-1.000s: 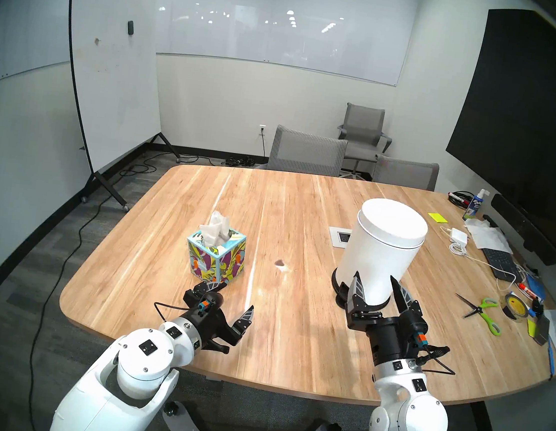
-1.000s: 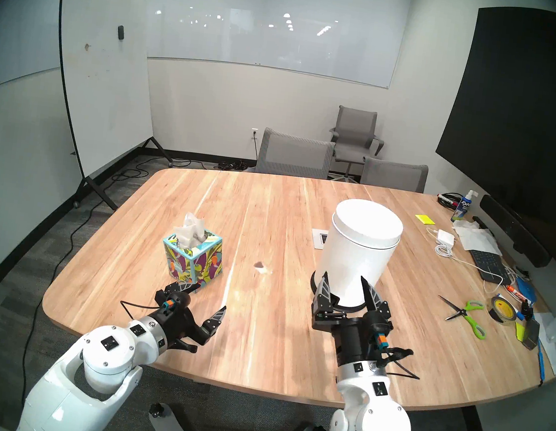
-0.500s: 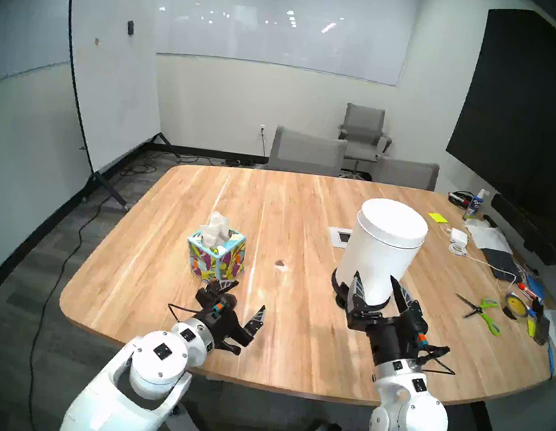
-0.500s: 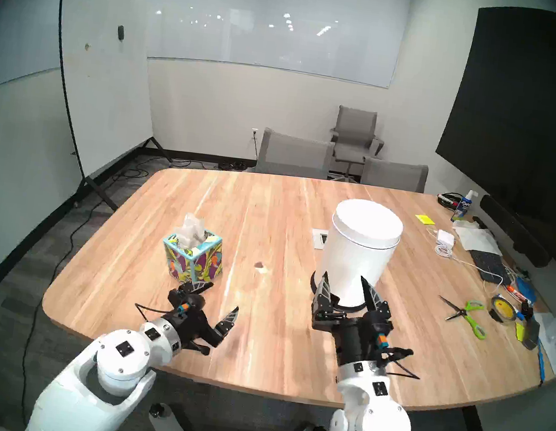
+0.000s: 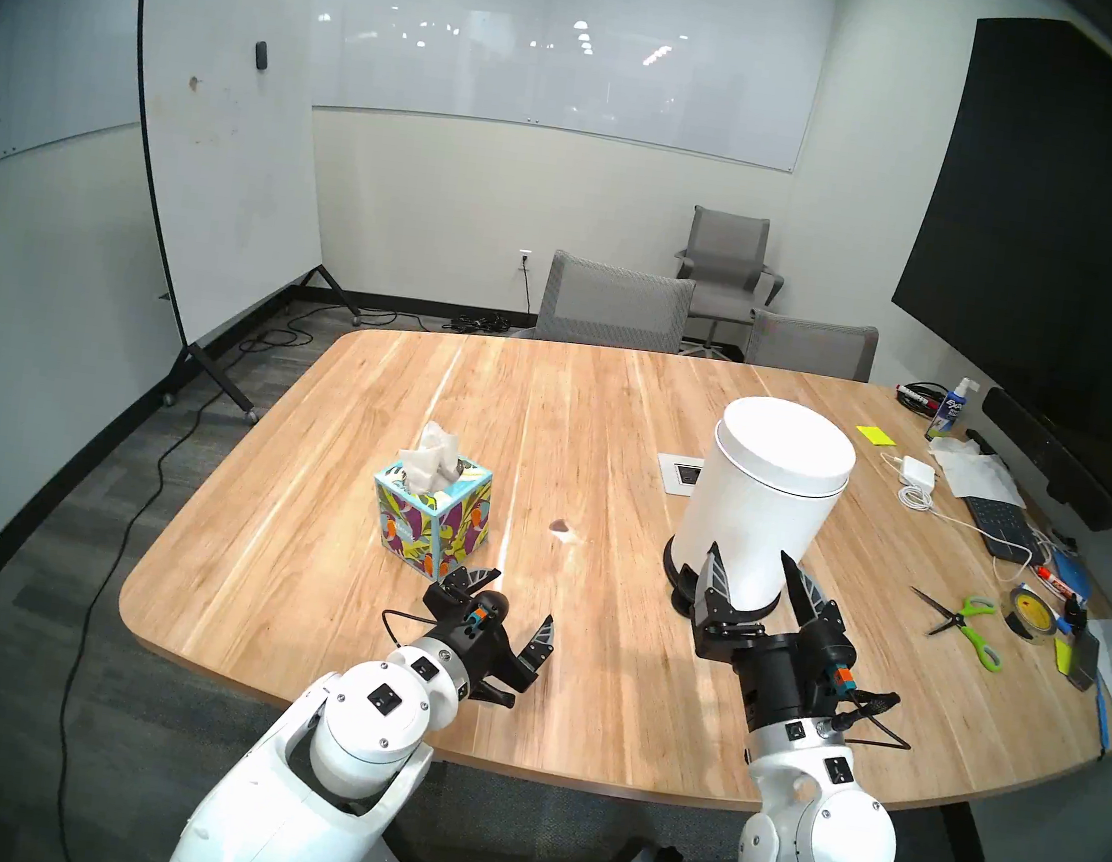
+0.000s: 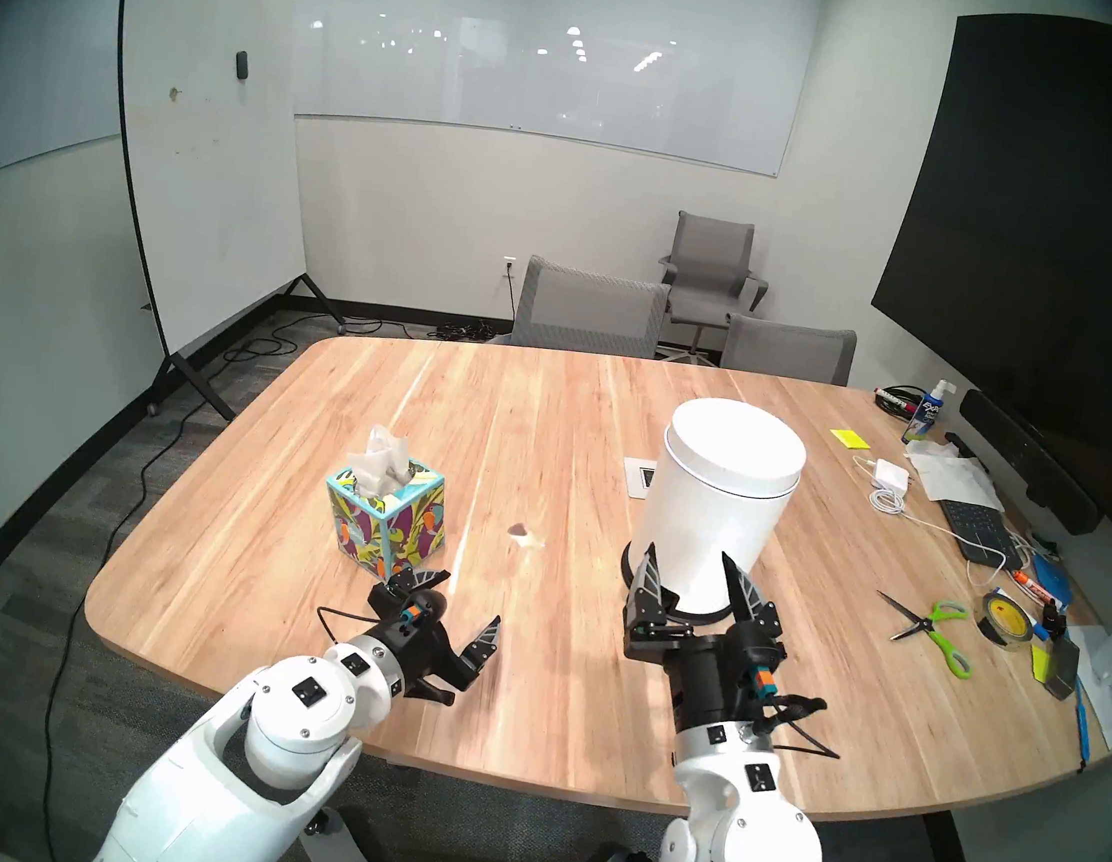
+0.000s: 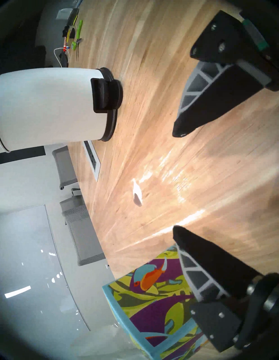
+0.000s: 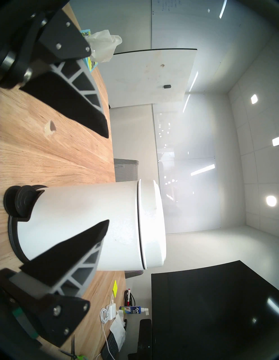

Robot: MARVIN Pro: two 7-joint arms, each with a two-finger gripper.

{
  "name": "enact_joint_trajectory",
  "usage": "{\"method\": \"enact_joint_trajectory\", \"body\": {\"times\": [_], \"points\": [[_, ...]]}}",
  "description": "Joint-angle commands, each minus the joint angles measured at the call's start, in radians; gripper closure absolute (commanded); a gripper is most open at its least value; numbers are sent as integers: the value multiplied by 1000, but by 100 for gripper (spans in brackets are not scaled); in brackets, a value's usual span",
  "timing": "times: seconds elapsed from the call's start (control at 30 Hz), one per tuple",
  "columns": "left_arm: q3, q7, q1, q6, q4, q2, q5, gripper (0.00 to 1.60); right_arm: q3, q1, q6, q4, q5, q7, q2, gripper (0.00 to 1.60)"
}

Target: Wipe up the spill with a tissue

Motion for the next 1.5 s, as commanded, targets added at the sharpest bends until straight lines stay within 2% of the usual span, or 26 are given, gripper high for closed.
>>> {"method": "enact_joint_trajectory", "body": {"times": [0.0, 0.23, 0.57, 0.67, 0.93, 1.4, 1.47], "points": [[-6, 5, -96, 16, 5, -52, -15, 0, 1, 3, -5, -24, 0, 2, 2, 0], [-12, 17, -134, 35, 40, -64, -27, 0, 1, 2, -4, -25, 0, 2, 3, 0], [-14, 37, -160, 21, 107, -72, -31, 0, 1, 2, -4, -26, 0, 2, 3, 0], [-17, 54, -186, 19, 152, -92, -35, 0, 1, 2, -4, -26, 0, 2, 3, 0], [-27, 72, -214, 27, 183, -108, -48, 0, 1, 2, -4, -25, 0, 2, 3, 0], [-70, 107, -270, 43, 259, -134, -80, 0, 1, 2, -4, -26, 0, 2, 3, 0], [-75, 110, -283, 31, 292, -137, -83, 0, 1, 2, -4, -26, 0, 2, 3, 0]]}}
